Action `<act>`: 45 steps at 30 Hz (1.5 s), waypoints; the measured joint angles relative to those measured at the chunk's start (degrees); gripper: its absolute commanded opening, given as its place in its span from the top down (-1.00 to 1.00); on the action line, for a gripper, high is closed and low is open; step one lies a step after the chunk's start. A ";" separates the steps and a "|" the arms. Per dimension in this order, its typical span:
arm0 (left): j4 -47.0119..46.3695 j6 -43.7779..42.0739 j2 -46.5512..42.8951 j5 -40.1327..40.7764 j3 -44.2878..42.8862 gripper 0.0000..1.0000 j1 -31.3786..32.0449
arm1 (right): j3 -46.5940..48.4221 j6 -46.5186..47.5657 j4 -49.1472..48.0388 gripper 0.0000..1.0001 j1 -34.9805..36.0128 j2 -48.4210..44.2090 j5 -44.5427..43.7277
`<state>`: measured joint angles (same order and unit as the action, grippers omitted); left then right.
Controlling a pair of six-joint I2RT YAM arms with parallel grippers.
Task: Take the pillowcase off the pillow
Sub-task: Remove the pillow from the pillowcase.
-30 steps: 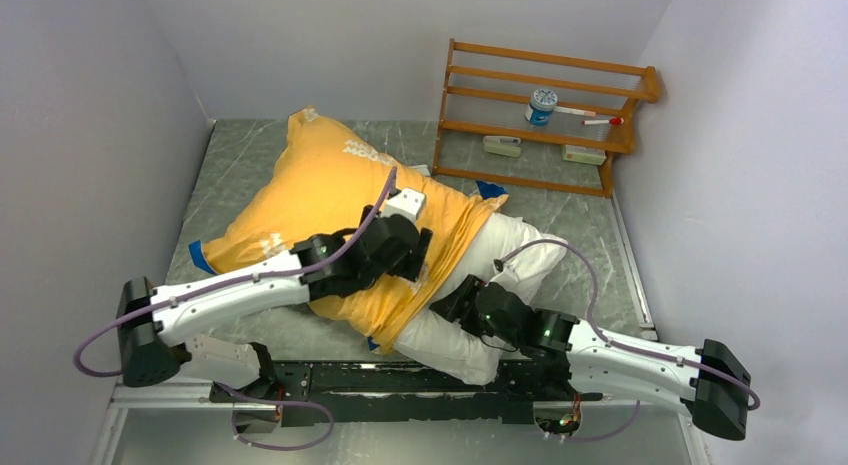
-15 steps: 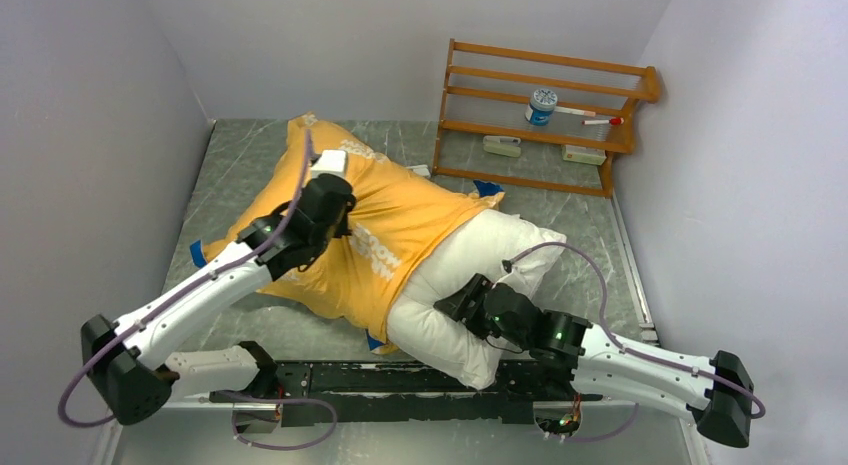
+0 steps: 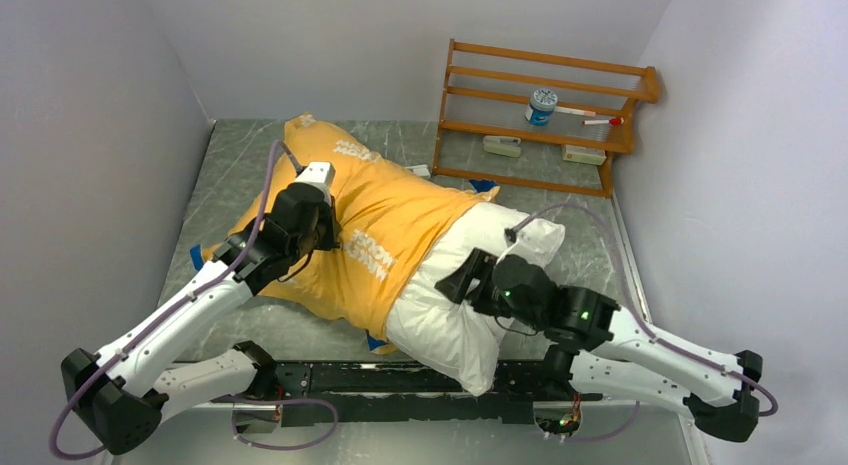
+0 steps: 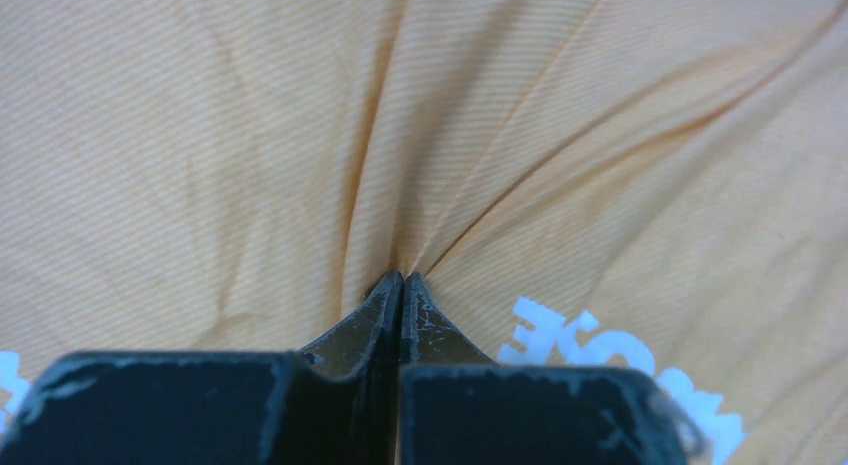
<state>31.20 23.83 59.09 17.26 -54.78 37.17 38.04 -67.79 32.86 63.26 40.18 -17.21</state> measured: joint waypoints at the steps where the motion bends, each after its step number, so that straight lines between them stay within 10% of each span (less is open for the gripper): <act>1: 0.17 0.24 -0.79 -0.52 0.28 0.90 -0.02 | 3.58 1.27 2.12 -0.53 0.09 0.61 -1.31; 9: 4.37 3.67 -7.74 -3.32 2.49 0.91 -0.13 | 25.27 4.50 19.54 -0.85 -2.45 11.47 -21.09; 14: 6.95 6.19 -11.80 -4.70 3.23 0.91 -0.22 | 23.63 12.50 17.81 -0.92 -18.38 14.95 -17.49; 23: 9.44 8.94 -16.22 -6.62 3.15 0.72 -0.22 | 8.02 21.14 -3.10 0.99 -37.70 22.18 13.60; 25: 11.50 8.35 -16.11 -6.99 3.13 0.02 -0.28 | 4.07 21.18 -7.63 1.00 -37.92 19.78 16.74; 28: 13.57 6.40 -14.08 -8.26 1.16 -0.41 -0.35 | -1.11 21.35 -12.76 1.00 -38.16 12.68 19.71; 38: 6.95 -5.01 7.02 -20.59 -23.71 -0.59 0.24 | -5.68 25.83 -16.72 1.00 -34.27 2.60 24.92; 45: 5.27 -15.67 34.47 -24.22 -44.46 -0.71 12.04 | -6.36 28.26 -16.90 1.00 -29.79 -1.86 25.53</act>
<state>36.47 8.16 93.56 -6.96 -99.24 49.21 31.68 -39.53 15.97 33.47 38.33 8.32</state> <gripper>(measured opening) 0.819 0.038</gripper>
